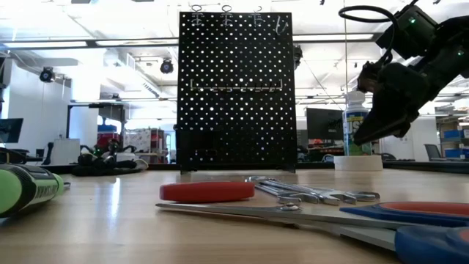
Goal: Hang tools onto peg board
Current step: Hang the red screwdriver on the pegboard
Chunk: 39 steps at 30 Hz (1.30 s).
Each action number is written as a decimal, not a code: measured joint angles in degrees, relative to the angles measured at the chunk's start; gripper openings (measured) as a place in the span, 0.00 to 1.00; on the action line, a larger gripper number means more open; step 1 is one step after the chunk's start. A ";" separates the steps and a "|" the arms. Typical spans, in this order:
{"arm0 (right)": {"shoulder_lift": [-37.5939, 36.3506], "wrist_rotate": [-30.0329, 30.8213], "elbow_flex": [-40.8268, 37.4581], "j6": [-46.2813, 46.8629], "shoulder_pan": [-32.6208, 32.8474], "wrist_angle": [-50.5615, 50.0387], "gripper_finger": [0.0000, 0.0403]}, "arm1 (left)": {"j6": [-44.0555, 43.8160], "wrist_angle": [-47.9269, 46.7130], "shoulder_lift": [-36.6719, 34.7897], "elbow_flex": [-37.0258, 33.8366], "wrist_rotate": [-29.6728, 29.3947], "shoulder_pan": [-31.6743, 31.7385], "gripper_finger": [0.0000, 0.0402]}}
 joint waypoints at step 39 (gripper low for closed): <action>0.04 2.63 -0.50 2.45 -2.27 0.66 0.14 | -0.79 -4.49 5.08 10.41 -0.89 10.85 0.15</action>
